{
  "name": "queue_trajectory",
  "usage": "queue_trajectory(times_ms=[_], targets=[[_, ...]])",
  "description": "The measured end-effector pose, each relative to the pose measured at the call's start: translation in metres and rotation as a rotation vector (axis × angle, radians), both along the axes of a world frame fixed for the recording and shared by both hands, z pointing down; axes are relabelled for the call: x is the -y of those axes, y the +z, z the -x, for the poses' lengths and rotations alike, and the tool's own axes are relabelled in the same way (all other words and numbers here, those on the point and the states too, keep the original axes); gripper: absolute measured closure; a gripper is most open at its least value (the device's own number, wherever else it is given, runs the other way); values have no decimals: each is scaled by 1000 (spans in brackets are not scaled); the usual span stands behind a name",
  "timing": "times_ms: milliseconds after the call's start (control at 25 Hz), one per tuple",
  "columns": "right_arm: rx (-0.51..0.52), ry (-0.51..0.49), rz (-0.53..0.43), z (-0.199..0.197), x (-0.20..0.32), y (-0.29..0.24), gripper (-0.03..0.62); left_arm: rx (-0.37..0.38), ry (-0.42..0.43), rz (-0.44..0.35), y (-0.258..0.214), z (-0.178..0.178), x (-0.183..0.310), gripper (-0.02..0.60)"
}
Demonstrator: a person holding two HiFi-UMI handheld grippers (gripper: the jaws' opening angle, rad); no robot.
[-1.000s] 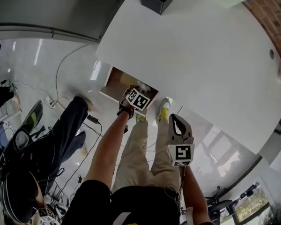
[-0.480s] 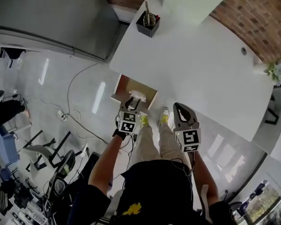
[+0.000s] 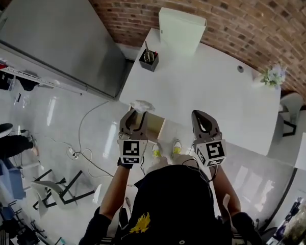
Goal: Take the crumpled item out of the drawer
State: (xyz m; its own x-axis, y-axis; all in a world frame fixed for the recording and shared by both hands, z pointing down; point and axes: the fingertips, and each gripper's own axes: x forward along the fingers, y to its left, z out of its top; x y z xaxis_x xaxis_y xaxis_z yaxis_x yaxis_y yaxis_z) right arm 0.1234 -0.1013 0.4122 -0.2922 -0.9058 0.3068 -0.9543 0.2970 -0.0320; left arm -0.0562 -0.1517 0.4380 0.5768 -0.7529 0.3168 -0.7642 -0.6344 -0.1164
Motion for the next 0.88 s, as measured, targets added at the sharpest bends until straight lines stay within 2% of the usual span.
queue_trajectory(times_ms=[160,440,600,880], targets=[[18,20,-107,-15,-4,-53,566,-54,18,-113,-67,-18,4,439],[-1,52,-203,-31,-13,-92,566,-99,91,-266,-129,-53,-1,439],[6,90,-225,-41,-16,-98,566,-177,86,-281,-158,-73,-2,439],[-1,133,-233,-52,-28,-100,566,-204,139,-303,-173,-92,-12,439]])
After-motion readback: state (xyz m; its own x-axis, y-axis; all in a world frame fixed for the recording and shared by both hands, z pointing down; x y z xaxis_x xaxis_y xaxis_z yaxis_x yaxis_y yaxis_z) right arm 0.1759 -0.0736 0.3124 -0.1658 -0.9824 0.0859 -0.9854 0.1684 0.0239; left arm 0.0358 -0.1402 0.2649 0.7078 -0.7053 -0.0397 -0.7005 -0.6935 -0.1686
